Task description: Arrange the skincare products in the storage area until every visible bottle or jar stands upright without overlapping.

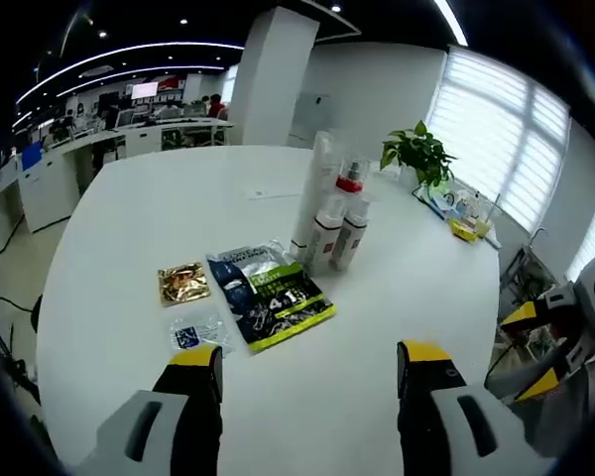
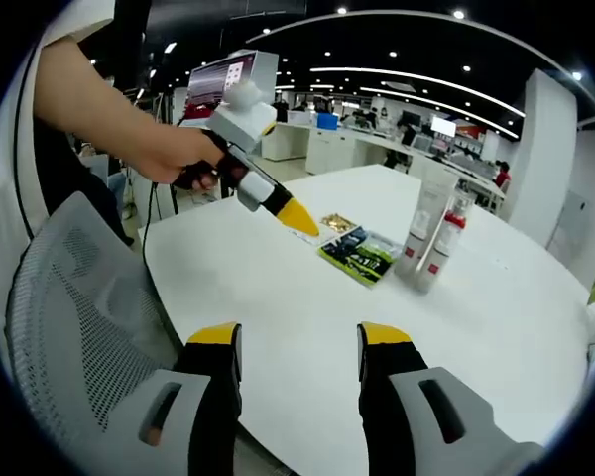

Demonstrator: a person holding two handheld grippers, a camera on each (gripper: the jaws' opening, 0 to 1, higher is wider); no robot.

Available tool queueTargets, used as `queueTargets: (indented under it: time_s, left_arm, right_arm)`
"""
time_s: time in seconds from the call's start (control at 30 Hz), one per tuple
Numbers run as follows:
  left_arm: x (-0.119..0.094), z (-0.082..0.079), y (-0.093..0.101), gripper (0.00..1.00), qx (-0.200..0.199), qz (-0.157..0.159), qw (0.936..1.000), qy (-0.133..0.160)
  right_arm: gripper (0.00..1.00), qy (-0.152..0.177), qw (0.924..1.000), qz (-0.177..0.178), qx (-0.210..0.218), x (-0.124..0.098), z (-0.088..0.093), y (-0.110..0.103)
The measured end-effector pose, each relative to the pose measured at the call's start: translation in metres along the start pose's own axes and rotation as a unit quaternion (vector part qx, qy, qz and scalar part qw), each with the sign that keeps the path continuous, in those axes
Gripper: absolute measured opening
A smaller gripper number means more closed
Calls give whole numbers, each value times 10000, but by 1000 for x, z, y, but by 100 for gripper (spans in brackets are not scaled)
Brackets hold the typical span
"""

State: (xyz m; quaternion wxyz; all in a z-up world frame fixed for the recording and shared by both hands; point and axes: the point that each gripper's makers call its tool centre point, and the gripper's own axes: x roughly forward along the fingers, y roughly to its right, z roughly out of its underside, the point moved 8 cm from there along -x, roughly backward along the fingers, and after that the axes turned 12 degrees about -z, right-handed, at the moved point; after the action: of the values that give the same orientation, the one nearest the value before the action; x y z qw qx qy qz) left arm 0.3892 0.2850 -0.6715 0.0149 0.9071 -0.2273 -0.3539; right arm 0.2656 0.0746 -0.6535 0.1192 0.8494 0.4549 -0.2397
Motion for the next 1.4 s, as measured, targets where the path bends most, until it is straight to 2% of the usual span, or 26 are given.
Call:
queueTargets:
  time_s: [0.1, 0.17, 0.33, 0.37, 0.47, 0.53, 0.6, 0.67, 0.73, 0.9, 1.0, 1.07, 1.13, 1.17, 1.23, 1.3, 1.33, 1.4]
  left_arm:
    - [-17, 0, 4, 75, -272, 68, 9991, 327]
    - [-31, 0, 6, 76, -485, 100, 9974, 528]
    - [-63, 2, 12, 74, -631, 225, 9940, 868]
    - [-73, 0, 14, 74, -550, 209, 9918, 1138]
    - [-95, 2, 20, 75, -546, 258, 9874, 1465]
    - [-106, 4, 23, 80, -675, 304, 9825, 1709]
    - [-116, 9, 22, 86, -712, 189, 9791, 1898]
    - [-124, 15, 20, 92, -827, 79, 9762, 2003]
    - [-133, 20, 17, 95, -970, 68, 9722, 2128]
    - [-152, 27, 14, 99, -1019, -25, 9625, 2514]
    - [-161, 28, 17, 100, -933, 57, 9571, 2741]
    - [-164, 30, 20, 100, -799, 145, 9542, 2879]
    - [-165, 32, 24, 100, -599, 239, 9557, 2872]
    - [-166, 35, 27, 100, -415, 269, 9595, 2773]
    - [-167, 37, 32, 100, -195, 307, 9612, 2734]
    - [-169, 40, 34, 100, -193, 388, 9615, 2712]
    - [-170, 41, 35, 100, -183, 395, 9608, 2740]
    - [-171, 43, 35, 100, -140, 429, 9596, 2777]
  right_arm:
    - [41, 54, 10000, -56, 38, 0, -2, -2]
    - [41, 136, 9999, -52, -88, -2, -4, -4]
    - [42, 399, 9991, -145, -39, -5, -10, -7]
    - [43, 465, 9988, -167, -36, -6, -12, -8]
    - [46, 599, 9978, -258, -87, -6, -16, -12]
    - [48, 714, 9968, -282, -203, -7, -18, -15]
    - [50, 820, 9959, -308, -203, -9, -21, -16]
    - [51, 950, 9949, -306, -167, -11, -23, -14]
    - [54, 1097, 9935, -300, -113, -13, -26, -13]
    - [63, 1399, 9895, -236, -268, -20, -38, -17]
    - [70, 1572, 9872, -202, -194, -23, -47, -17]
    - [71, 1625, 9866, -132, 65, -24, -50, -14]
    - [77, 1862, 9810, -26, 542, -27, -55, -12]
    - [80, 1961, 9769, 92, 848, -30, -57, -11]
    - [88, 2232, 9654, 272, 1321, -37, -61, -7]
    - [96, 2472, 9544, 505, 1598, -46, -64, -2]
    - [97, 2560, 9505, 590, 1659, -50, -65, 0]
    - [97, 2606, 9497, 690, 1590, -57, -65, 2]
